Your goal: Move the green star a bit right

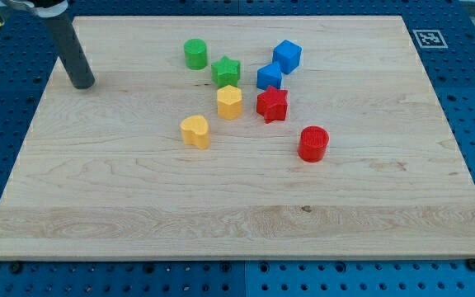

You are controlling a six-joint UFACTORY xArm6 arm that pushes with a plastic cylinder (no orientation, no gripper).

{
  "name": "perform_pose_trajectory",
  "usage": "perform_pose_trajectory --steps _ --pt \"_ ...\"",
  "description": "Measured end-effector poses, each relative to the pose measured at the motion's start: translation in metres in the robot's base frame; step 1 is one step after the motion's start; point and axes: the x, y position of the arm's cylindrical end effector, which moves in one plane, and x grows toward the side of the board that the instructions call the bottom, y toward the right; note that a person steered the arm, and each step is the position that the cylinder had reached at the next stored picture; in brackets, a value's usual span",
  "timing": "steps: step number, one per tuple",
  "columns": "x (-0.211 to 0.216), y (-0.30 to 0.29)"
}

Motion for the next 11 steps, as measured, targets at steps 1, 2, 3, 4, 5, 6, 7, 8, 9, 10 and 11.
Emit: perform_pose_trajectory --steps 1,2,3,4,5,6,7,8,9,10,11 --pt "0.000 0.000" --pt "-0.001 0.037" --pt "-0.004 0.081" --pt "-0.004 0.087" --pt "-0.004 0.124" --pt "0.003 0.166" --pt "0.015 0.198" --pt "0.015 0.216" --pt "0.015 0.238" --pt "0.015 0.251" --pt "0.017 0.272"
